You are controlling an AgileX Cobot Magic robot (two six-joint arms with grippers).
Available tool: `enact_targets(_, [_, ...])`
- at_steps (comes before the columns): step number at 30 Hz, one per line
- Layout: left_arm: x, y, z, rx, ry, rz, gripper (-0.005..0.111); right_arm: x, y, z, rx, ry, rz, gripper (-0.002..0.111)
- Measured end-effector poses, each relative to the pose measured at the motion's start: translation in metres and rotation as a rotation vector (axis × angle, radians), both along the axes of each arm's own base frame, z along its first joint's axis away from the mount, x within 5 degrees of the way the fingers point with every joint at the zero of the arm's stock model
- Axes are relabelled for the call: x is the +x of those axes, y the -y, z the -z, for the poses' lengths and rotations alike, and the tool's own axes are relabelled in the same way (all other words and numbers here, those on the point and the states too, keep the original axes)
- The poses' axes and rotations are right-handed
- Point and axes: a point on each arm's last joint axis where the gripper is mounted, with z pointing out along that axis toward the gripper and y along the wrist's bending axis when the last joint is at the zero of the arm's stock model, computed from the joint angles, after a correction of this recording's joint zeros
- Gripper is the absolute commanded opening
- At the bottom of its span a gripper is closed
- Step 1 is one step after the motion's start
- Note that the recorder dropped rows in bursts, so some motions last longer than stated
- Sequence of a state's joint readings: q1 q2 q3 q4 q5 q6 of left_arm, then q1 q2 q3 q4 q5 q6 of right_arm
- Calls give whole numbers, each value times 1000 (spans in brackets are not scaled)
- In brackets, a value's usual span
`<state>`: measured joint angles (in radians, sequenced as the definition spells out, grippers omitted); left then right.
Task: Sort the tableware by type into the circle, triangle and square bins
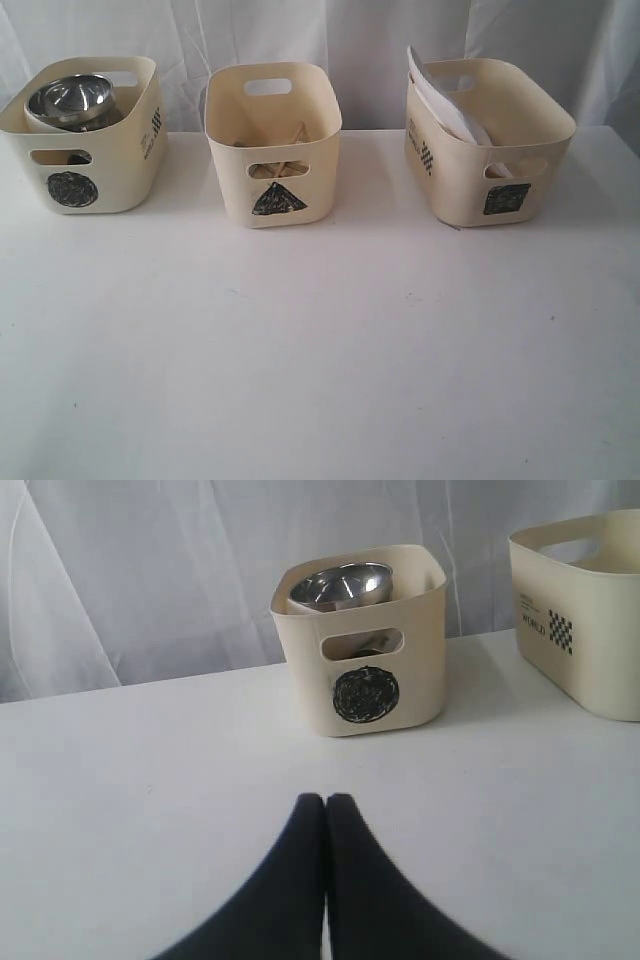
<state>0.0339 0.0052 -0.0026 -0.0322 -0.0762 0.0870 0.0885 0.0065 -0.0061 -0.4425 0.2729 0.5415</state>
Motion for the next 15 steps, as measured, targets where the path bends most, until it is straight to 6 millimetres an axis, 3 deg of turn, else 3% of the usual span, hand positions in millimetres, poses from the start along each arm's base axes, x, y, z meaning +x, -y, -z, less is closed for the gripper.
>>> enact_targets(6, [0,0,0,0,0,0,0,0,0,0,3,-3,1,0])
enact_targets(11, [0,0,0,0,0,0,0,-1,-3,4,130,-40,-5,0])
enact_targets(15, [0,0,0,0,0,0,0,-1,-5,7,93,-78,-32,0])
